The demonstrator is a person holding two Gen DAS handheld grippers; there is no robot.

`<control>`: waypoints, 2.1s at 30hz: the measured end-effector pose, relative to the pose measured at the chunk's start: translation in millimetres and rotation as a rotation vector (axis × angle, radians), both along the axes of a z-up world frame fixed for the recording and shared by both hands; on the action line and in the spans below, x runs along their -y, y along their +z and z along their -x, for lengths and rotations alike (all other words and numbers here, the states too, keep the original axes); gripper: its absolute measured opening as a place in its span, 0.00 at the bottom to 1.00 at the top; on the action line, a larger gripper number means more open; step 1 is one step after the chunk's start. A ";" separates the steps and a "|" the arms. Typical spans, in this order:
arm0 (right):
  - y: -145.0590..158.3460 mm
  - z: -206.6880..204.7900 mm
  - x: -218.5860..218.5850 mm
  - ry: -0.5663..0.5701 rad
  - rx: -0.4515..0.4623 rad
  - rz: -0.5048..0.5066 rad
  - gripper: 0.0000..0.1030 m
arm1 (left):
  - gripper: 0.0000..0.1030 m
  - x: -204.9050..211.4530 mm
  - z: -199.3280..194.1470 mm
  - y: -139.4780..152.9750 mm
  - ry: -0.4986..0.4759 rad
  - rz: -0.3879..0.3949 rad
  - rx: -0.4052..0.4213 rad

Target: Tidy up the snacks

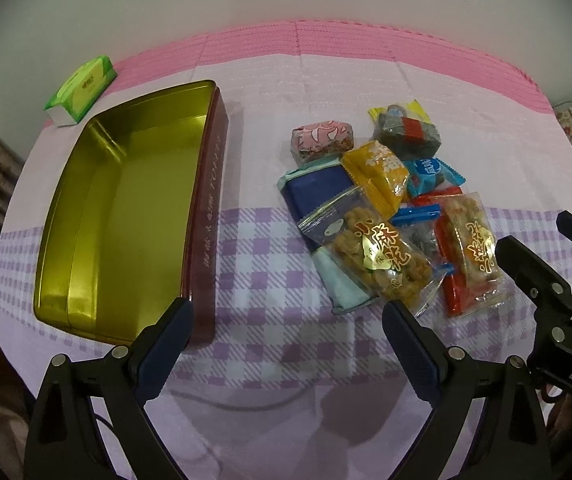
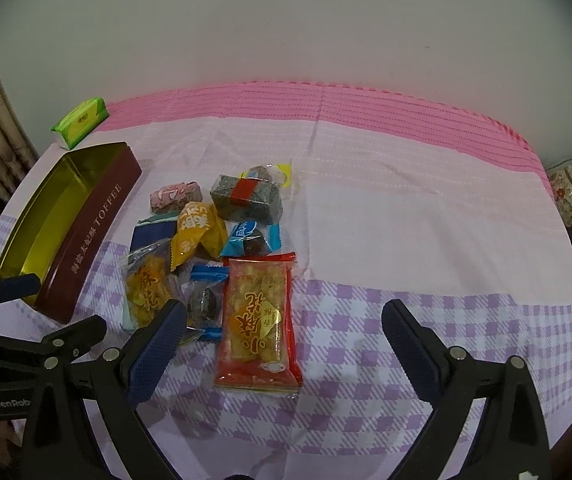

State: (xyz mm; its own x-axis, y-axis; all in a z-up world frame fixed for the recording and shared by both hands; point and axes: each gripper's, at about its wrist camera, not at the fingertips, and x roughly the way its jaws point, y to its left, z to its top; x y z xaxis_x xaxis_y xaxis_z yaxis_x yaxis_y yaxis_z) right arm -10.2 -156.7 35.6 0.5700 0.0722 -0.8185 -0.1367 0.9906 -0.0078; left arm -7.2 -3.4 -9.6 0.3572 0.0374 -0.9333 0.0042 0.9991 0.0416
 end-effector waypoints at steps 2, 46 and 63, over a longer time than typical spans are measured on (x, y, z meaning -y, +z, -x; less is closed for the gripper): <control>-0.8 -0.4 -1.5 0.004 -0.001 0.006 0.94 | 0.92 -0.5 0.5 0.1 0.003 -0.004 0.005; -3.8 -2.8 -10.9 0.022 -0.007 0.030 0.94 | 0.92 -12.2 1.3 -3.5 0.040 -0.004 0.002; -10.3 -6.7 -7.4 0.017 -0.032 0.036 0.88 | 0.92 -13.5 0.0 -2.5 0.040 -0.007 0.000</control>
State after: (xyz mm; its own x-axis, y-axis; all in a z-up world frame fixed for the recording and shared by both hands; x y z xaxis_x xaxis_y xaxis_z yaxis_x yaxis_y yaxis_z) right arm -3.5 -149.3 25.4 0.5427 0.0517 -0.8384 -0.1541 0.9873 -0.0388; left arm -7.2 10.1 -12.1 0.3550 0.0577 -0.9331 -0.0353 0.9982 0.0483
